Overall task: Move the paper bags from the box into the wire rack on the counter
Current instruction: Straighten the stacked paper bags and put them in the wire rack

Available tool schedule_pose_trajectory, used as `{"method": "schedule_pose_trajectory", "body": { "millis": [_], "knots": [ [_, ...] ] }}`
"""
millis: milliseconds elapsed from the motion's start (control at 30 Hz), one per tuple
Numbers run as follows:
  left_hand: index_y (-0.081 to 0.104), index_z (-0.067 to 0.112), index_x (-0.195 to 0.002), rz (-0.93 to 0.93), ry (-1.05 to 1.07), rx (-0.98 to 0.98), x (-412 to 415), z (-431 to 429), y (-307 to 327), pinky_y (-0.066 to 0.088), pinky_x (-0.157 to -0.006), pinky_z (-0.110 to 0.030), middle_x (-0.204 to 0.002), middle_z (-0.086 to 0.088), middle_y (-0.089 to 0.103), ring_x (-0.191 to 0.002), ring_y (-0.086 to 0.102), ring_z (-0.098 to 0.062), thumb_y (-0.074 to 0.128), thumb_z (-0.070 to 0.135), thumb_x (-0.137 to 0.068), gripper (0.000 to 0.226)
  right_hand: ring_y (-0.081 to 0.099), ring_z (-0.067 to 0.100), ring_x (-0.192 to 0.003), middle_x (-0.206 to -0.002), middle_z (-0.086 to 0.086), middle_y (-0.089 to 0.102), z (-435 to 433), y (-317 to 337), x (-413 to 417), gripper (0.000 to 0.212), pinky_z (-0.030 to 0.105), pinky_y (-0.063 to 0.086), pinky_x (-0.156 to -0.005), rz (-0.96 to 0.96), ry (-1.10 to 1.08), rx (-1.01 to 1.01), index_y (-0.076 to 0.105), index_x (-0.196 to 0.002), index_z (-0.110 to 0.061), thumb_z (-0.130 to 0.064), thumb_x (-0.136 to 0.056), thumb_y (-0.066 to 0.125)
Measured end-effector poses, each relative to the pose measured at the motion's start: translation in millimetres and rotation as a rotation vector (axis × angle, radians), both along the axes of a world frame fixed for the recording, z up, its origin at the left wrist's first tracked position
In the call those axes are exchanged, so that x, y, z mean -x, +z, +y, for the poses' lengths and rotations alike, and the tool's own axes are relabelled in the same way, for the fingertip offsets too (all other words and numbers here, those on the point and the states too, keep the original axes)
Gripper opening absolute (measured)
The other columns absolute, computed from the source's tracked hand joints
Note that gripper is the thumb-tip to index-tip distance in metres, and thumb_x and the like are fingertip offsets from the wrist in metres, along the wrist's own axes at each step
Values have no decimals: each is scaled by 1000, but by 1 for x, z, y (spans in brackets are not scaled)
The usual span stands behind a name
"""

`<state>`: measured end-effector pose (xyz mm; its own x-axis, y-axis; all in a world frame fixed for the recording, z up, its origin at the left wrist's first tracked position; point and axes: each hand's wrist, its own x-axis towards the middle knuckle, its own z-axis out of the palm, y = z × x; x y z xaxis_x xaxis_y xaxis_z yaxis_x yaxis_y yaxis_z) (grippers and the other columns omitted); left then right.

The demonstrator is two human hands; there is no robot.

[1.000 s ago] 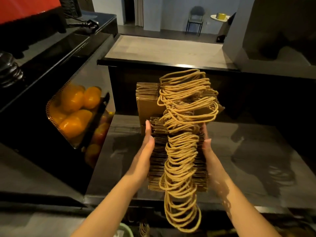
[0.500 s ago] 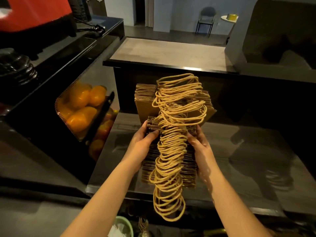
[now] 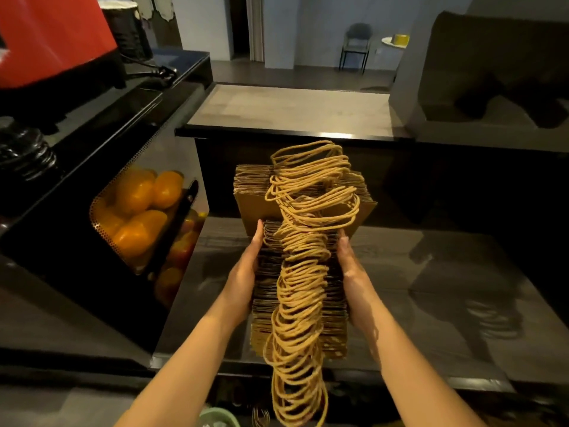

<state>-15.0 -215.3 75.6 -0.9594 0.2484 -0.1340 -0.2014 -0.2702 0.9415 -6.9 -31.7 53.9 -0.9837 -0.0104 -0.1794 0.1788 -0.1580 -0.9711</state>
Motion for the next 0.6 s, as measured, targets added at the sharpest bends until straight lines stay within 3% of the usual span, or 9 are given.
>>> {"method": "schedule_pose_trajectory", "body": {
  "millis": [67, 133, 200, 267, 367, 400, 500, 567, 600],
  "knots": [
    [39, 38, -136, 3, 18, -59, -2, -2, -1, 48, -82, -20, -114, 20, 67, -107, 62, 1, 26, 42, -98, 40, 45, 15, -134, -147, -9, 45, 0, -2, -2, 78, 45, 37, -111, 22, 6, 78, 36, -145, -43, -79, -76, 45],
    [40, 27, -141, 8, 53, -113, -1, -4, -5, 46, -87, -25, -124, 12, 64, -115, 59, -6, 25, 41, -100, 46, 58, 17, -122, -136, -5, 59, 2, -2, -1, 65, 38, 52, -96, 32, -15, 212, 45, -140, -36, -67, -83, 42],
    [41, 24, -142, 6, 103, -113, 1, -8, -12, 45, -92, -26, -128, 12, 62, -117, 58, -6, 22, 41, -101, 48, 60, 19, -120, -135, -1, 59, 9, -5, 2, 71, 34, 54, -88, 33, -71, 272, 42, -143, -29, -65, -81, 50],
    [37, 27, -144, 12, 88, -81, -1, -7, -14, 40, -100, -32, -133, 13, 58, -121, 55, -6, 22, 45, -100, 50, 56, 15, -125, -142, -1, 53, 12, -6, -2, 80, 38, 49, -96, 59, -106, 229, 35, -148, -27, -67, -81, 52],
    [28, 39, -146, 24, 6, 12, -4, -2, -19, 45, -95, -27, -131, 19, 58, -120, 55, -3, 26, 49, -97, 51, 49, 5, -130, -145, -10, 48, 4, -13, -9, 64, 37, 42, -107, 116, -18, 88, 25, -151, -31, -57, -93, 34],
    [27, 41, -146, 7, -7, 16, -3, -4, -21, 47, -93, -26, -129, 20, 59, -119, 55, -2, 27, 51, -96, 51, 46, 8, -133, -146, -11, 47, 4, -12, -9, 72, 36, 40, -109, 98, 10, 49, 25, -151, -35, -66, -89, 41],
    [30, 39, -146, -8, 8, 18, 2, -17, -26, 34, -109, -36, -139, 17, 51, -130, 46, -7, 25, 59, -95, 55, 37, 20, -140, -153, -1, 38, 18, -6, -4, 120, 47, 30, -115, 58, 57, 80, 25, -151, -29, -85, -54, 66],
    [37, 41, -142, -31, 52, 23, 3, -18, -27, 39, -101, -29, -133, 21, 55, -130, 46, -6, 23, 60, -93, 54, 47, 17, -133, -144, -2, 49, 19, -10, -3, 127, 39, 43, -105, 8, 29, 147, 32, -147, -28, -85, -41, 72],
    [40, 42, -138, -33, 52, 15, 2, -13, -27, 44, -92, -25, -123, 23, 60, -124, 52, -4, 22, 57, -94, 49, 51, 13, -129, -141, -5, 53, 14, -12, -5, 122, 37, 46, -103, 3, 31, 146, 32, -147, -30, -84, -45, 71]
  ]
}}
